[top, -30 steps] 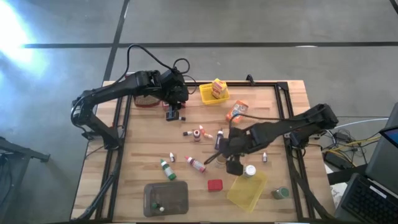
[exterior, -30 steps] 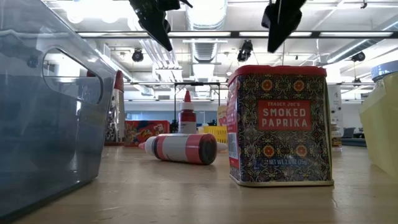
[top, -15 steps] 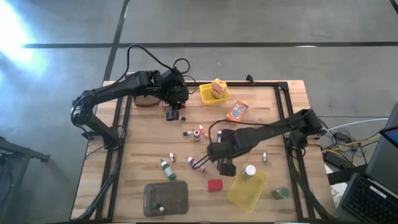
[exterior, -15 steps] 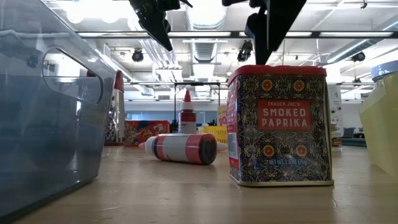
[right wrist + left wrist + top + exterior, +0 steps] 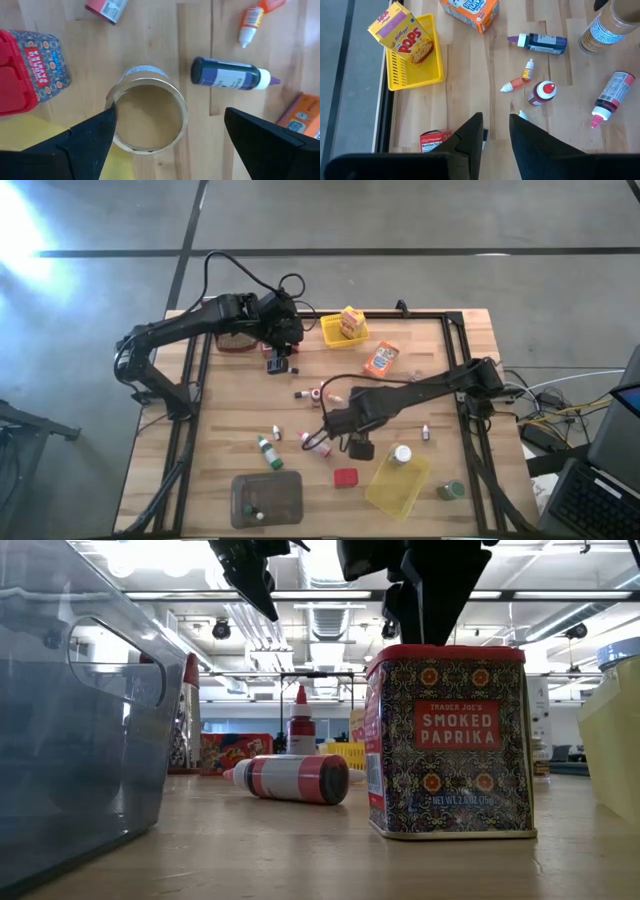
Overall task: Pick & Place Kitchen Items
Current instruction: Put the brown seasoning bottle into the bottom yellow bin
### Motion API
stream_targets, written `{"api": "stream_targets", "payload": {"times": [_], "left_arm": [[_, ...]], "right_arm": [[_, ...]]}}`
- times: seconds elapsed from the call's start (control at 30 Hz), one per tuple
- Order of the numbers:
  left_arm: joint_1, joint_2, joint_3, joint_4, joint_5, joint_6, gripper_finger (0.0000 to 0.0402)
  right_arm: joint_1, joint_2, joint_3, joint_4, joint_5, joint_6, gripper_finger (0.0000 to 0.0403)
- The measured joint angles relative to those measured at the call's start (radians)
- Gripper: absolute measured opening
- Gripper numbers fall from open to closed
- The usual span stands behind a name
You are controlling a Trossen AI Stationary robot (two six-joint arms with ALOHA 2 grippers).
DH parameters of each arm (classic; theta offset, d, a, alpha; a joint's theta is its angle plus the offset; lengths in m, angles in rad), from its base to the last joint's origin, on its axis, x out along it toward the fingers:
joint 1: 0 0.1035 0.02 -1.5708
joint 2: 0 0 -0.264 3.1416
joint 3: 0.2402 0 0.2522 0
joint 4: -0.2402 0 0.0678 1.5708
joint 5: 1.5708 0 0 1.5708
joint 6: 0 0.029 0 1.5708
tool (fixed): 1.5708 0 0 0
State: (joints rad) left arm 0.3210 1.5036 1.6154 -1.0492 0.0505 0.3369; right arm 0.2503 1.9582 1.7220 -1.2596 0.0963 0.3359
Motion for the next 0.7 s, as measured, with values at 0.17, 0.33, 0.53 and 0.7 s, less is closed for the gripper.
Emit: {"api": "stream_targets", "payload": {"times": [0.17,0.33,0.53,0.7], "left_arm": [[0.0,0.0,0.0,0.001,0.0,0.0,0.0099],[0.0,0.0,0.0,0.002,0.0,0.0,0.0101],[0.0,0.0,0.0,0.002,0.0,0.0,0.0099],[0.0,0.0,0.0,0.001,0.0,0.0,0.0101]], "right_arm": [[0.0,0.002,-0.004,-0.012,-0.025,0.001,0.0368],[0.0,-0.006,-0.006,-0.011,-0.029,0.001,0.0368],[0.0,-0.015,-0.008,-0.009,-0.026,0.001,0.0368],[0.0,-0.016,-0.008,-0.009,-0.028,0.001,0.0368]]}}
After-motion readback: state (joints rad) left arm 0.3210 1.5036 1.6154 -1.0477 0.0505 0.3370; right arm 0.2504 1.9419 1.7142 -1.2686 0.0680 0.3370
